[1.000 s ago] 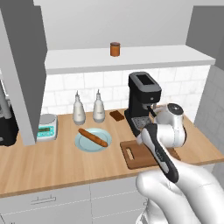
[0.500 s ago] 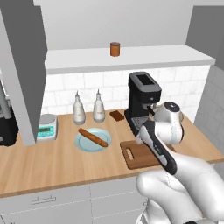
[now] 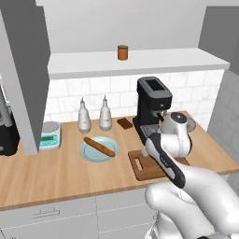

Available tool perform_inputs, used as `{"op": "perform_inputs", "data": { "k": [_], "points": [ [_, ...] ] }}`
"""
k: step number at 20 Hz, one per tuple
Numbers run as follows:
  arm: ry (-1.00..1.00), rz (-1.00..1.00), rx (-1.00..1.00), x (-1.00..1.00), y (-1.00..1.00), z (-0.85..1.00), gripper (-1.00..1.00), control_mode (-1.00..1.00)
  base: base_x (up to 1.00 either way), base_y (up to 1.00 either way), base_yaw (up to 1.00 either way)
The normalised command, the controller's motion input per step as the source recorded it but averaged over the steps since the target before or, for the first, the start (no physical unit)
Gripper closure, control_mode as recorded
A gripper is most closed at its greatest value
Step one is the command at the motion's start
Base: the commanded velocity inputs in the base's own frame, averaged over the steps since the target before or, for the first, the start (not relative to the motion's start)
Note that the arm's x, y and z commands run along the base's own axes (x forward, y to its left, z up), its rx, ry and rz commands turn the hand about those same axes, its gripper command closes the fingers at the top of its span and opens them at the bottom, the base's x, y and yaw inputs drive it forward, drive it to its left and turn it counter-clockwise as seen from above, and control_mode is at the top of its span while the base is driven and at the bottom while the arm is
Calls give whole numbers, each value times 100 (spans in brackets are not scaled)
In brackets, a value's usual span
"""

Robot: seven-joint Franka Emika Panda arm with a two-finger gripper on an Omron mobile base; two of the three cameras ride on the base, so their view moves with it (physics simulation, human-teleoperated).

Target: From the different types of pastries on the counter, select a croissant and place it on the cutting board. Then retrieve a jar of jam from the cabinet and place it alongside the croissant on the cutting board.

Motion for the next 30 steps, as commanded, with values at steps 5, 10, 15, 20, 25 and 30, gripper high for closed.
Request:
{"op": "perform_inputs", "data": {
  "k": [5,10,15,20,25,30],
  "points": [
    [0,0,0,0,1,-37,100,-100,0,0,0],
    [0,0,0,0,5,-48,100,-100,0,0,0],
    [-1,0,-1,0,9,-51,100,-100,0,0,0],
    [-2,0,-1,0,11,-52,100,-100,0,0,0],
    [-6,0,-3,-1,5,-71,-100,-100,0,0,0],
    [-1,0,0,-15,-8,-31,-100,-100,0,0,0]
  ]
}}
